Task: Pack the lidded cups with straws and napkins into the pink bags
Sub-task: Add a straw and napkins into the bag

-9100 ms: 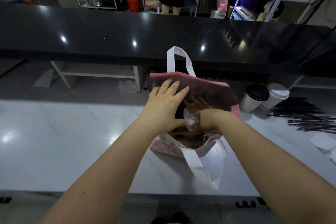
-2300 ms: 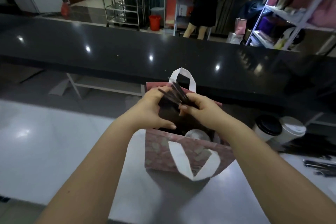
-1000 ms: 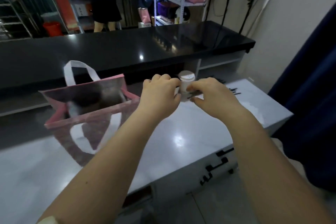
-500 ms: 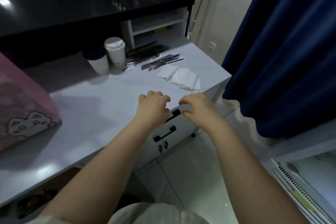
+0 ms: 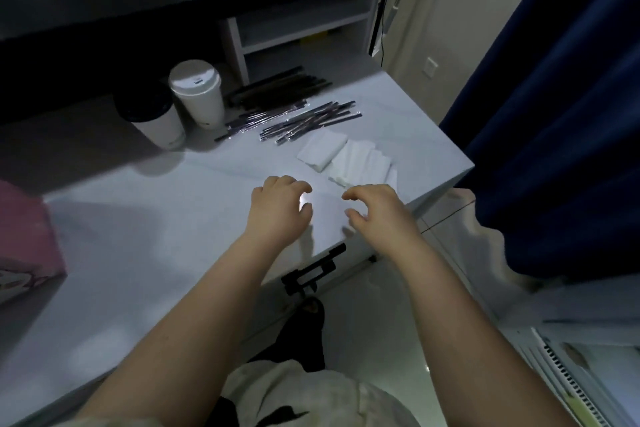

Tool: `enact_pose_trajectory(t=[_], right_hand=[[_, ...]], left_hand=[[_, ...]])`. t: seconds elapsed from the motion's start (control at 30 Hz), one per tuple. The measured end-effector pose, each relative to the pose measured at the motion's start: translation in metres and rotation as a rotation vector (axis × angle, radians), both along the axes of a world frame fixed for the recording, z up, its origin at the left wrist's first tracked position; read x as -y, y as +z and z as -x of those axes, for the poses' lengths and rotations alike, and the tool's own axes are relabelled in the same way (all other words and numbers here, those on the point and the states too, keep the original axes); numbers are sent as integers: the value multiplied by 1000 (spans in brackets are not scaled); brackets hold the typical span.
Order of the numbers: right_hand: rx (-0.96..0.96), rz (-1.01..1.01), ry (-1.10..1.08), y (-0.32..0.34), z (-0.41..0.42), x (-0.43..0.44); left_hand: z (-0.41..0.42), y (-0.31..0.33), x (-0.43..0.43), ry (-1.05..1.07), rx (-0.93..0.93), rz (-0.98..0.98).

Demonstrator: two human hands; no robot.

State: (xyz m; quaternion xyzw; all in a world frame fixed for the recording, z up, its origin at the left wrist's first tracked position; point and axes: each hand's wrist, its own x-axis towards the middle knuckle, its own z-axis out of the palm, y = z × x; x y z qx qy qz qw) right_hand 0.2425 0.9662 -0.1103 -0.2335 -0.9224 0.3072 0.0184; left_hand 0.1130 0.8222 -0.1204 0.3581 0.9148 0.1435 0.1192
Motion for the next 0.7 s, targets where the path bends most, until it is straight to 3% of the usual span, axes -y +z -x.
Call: enact_pose_trajectory(t=[0.23,0.47,0.7], right_hand=[[90,-69,-18,-5,77,-70],[158,-51,1,-18,115,-123],[271,3,317,-26,137,-154]], left_hand=[[86,-6,-70,-3,11,-29],[116,-16,-102,35,55,-39],[121,-15,-111,189,37,-90]])
